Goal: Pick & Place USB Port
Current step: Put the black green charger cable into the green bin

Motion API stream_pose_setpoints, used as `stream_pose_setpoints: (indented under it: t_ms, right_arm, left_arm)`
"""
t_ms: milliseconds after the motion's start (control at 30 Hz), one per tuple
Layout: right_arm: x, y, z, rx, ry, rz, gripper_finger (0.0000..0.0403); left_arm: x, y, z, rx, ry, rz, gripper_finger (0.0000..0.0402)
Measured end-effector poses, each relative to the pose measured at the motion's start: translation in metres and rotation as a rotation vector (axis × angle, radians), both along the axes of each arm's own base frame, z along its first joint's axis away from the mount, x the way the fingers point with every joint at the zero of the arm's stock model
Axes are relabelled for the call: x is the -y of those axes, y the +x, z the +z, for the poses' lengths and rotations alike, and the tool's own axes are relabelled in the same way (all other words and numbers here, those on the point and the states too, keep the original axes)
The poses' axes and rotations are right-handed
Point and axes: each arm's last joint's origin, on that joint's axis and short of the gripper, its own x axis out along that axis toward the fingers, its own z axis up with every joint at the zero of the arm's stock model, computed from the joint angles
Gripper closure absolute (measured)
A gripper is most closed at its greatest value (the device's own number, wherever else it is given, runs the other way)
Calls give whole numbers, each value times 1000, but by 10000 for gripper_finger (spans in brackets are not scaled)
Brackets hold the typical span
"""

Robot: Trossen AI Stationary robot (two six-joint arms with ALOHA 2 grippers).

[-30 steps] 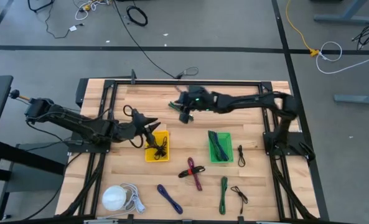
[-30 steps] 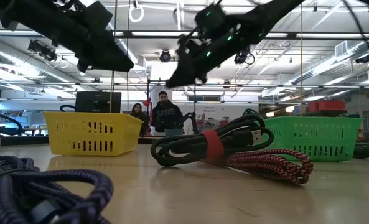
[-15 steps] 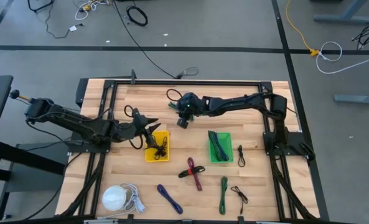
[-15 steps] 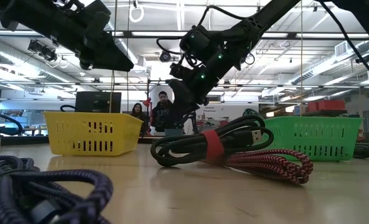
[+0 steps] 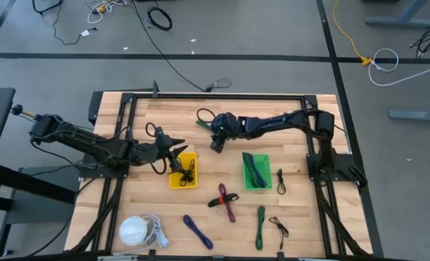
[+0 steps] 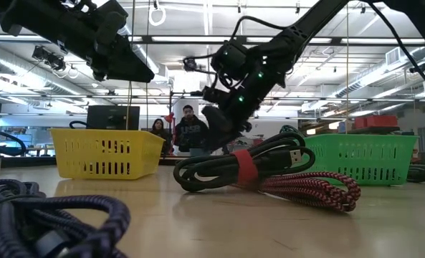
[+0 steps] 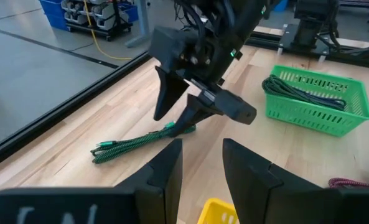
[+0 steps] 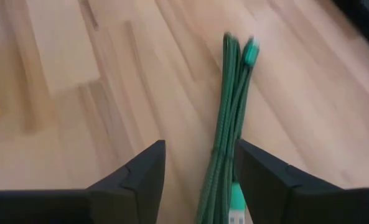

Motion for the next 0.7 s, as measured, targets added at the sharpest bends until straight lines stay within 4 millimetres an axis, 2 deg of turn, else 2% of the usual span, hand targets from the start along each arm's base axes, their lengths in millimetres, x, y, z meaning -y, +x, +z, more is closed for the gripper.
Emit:
stream_pose_setpoints:
  t_ms: [267,400,700]
  right_arm:
    - [6,-10,-14,-1,-5,-40,209]
    - [13,-9,-14,32,-14,-54,209]
    - [17,-8,-32,3,16,-58,209]
  left_arm:
    - [0,0,0,0,-1,0,282]
    - [0,0,0,0,-1,0,282]
    - [0,0,0,-4,-5,-10,282]
